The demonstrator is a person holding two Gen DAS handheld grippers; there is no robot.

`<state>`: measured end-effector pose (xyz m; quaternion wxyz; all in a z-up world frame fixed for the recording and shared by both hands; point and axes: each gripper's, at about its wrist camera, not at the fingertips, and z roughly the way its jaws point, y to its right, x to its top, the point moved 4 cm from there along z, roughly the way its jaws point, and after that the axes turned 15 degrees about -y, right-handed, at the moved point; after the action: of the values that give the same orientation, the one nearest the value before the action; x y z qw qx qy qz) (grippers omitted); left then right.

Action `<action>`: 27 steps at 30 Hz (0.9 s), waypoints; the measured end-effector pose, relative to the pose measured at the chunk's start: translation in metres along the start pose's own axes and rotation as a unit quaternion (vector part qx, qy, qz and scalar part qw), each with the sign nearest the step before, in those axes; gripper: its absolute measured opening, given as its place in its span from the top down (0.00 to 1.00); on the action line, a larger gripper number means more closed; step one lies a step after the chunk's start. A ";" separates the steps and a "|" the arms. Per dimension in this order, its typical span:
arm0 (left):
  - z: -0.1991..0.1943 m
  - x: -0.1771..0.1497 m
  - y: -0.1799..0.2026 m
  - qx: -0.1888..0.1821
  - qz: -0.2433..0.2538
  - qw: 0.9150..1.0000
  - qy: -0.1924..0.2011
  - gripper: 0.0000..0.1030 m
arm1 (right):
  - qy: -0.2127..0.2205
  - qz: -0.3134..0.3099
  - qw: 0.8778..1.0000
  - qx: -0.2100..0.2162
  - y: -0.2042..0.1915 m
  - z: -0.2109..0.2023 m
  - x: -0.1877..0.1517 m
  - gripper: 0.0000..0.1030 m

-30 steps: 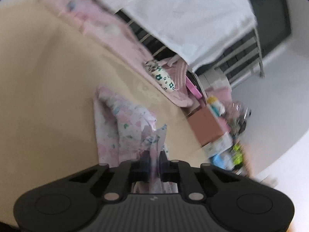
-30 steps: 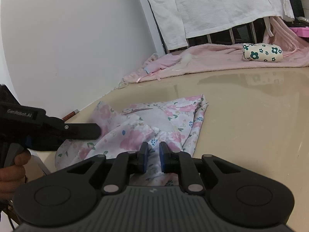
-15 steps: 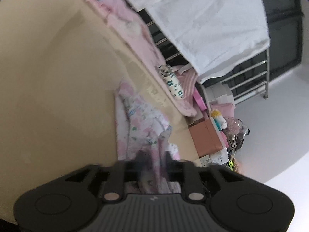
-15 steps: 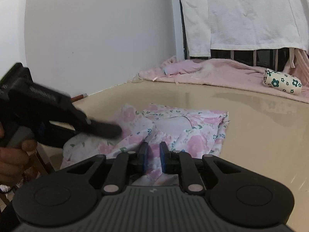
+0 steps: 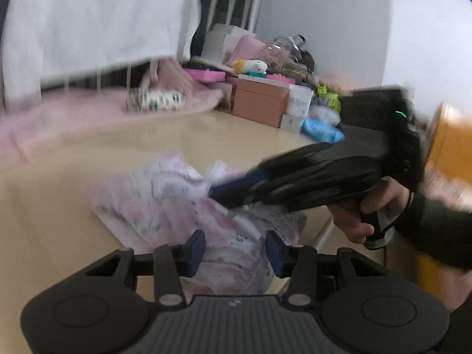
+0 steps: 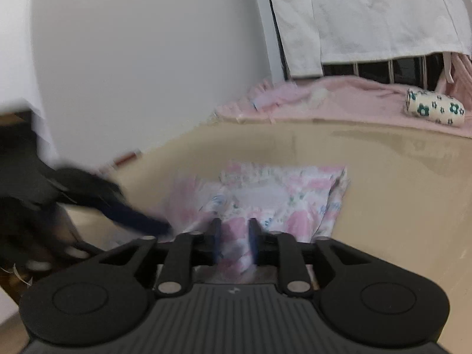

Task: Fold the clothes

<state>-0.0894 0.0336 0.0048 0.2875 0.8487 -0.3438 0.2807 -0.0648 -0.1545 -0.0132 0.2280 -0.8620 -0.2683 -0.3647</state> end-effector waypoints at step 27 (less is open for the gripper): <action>0.004 -0.068 0.095 0.191 0.383 0.904 -0.004 0.10 | -0.207 -0.176 0.936 0.223 -0.002 0.026 -0.001 0.68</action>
<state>-0.2000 0.0028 -0.0162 -0.0107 0.6914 -0.5832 0.4263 -0.0528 -0.1379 -0.0300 0.2862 -0.7843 -0.5315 -0.1433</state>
